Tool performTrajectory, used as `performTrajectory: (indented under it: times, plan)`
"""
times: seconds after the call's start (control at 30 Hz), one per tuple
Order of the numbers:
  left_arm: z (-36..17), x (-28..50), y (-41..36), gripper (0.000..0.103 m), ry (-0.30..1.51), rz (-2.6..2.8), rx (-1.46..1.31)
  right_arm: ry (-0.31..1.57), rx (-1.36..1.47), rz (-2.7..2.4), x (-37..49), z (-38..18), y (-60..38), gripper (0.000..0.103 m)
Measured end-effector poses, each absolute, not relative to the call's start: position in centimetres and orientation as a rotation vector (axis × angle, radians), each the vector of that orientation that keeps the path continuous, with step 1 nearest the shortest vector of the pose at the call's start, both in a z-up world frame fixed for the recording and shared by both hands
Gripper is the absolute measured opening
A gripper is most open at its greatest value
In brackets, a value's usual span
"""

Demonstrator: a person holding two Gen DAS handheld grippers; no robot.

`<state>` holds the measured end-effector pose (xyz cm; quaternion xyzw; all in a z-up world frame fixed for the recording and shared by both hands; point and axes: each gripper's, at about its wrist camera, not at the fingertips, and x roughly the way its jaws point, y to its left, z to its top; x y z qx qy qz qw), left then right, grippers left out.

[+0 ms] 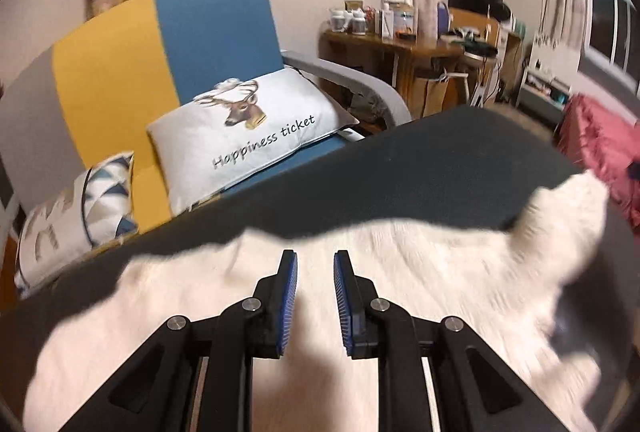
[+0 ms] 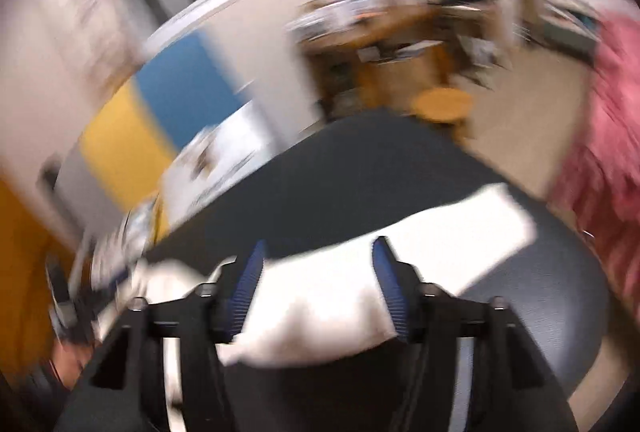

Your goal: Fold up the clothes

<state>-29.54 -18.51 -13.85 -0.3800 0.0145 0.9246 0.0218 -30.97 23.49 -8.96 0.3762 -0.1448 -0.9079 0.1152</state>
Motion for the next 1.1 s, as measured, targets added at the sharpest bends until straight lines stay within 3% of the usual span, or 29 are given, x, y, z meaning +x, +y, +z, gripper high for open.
performTrajectory:
  times: [0.23,0.33,0.43,0.67,0.77,0.93,1.1]
  plan:
    - [-13.9,-14.1,-20.3,0.018,-0.104,2.805,-1.154,0.237,1.063,-2.433,-26.7,-11.3,6.8,0.061]
    - [-15.4,-9.1,-20.0,0.018,-0.182,2.743,-1.193,0.289,1.065,-2.364,-26.9,-11.5,3.1,0.061]
    - [-17.7,-6.6,-19.2,0.018,-0.133,2.728,-1.271,0.348,1.133,-2.311,-28.6,-12.5,-0.3,0.061]
    - [-19.4,-6.7,-21.1,0.018,-0.411,2.666,-1.308,0.362,1.456,-2.304,-34.8,-20.3,-2.2,0.062]
    - [-17.9,-8.3,-22.6,0.018,-0.41,2.707,-1.251,0.371,1.429,-2.325,-34.5,-20.4,-2.2,0.062]
    - [-13.3,-14.8,-26.8,0.018,-0.225,2.891,-1.045,0.374,1.314,-2.366,-33.7,-17.4,-3.4,0.062]
    - [-13.0,-22.4,-31.3,0.018,-0.372,2.814,-1.055,0.316,1.09,-2.244,-32.5,-14.0,-8.6,0.063]
